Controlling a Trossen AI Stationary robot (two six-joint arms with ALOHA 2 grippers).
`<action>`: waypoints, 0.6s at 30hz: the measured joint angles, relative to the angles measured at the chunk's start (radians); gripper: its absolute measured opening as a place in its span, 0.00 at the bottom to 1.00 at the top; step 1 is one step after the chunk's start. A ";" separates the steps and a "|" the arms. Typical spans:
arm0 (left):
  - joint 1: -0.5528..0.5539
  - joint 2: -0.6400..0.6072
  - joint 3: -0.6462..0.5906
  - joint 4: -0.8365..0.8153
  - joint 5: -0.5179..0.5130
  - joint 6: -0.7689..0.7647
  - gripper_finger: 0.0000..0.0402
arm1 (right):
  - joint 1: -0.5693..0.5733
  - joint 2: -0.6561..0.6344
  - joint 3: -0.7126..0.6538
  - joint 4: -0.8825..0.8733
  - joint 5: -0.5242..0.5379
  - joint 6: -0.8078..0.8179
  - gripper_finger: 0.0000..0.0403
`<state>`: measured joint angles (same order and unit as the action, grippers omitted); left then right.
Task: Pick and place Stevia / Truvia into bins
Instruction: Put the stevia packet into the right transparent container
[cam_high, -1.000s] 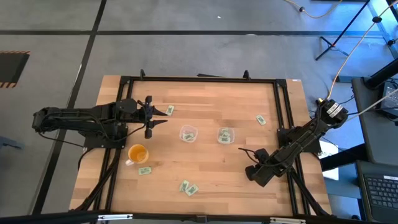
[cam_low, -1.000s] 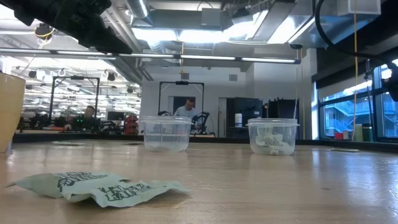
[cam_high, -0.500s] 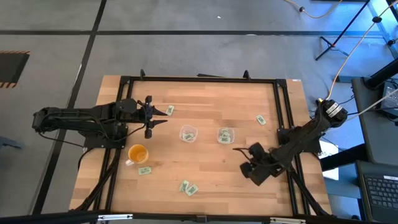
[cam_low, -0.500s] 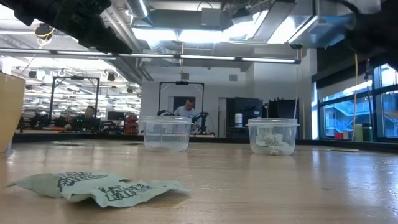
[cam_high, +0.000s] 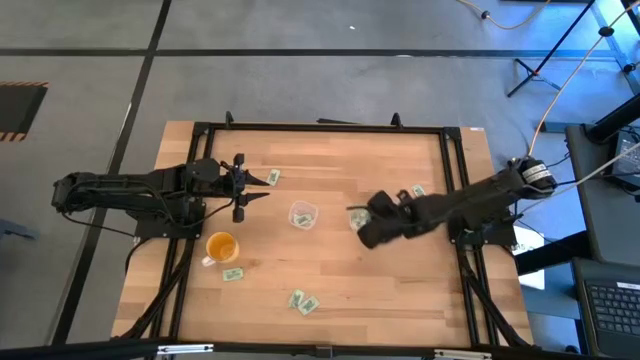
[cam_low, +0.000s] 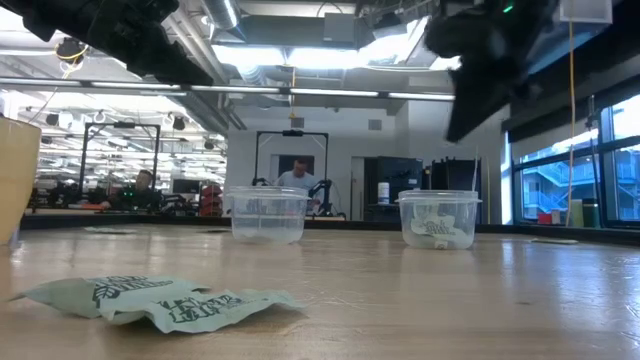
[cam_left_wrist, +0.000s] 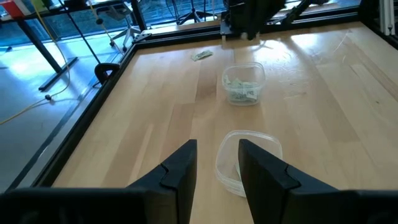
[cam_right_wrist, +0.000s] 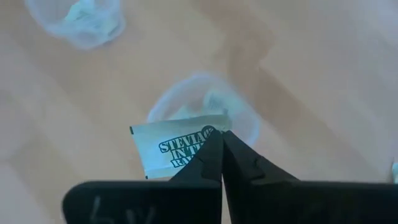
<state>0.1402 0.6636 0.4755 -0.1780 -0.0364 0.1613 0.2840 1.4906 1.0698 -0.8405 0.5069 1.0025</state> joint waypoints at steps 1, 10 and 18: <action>0.000 0.000 0.000 0.000 0.000 0.000 0.28 | -0.023 0.000 -0.002 0.015 -0.001 -0.031 0.00; 0.000 0.000 0.000 -0.005 0.000 -0.001 0.28 | -0.133 0.067 -0.003 0.066 -0.099 -0.144 0.00; 0.000 0.000 0.000 -0.006 0.001 -0.001 0.28 | -0.138 0.156 -0.003 0.091 -0.121 -0.170 0.01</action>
<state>0.1402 0.6636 0.4755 -0.1837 -0.0357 0.1604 0.1455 1.6466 1.0664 -0.7498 0.3859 0.8330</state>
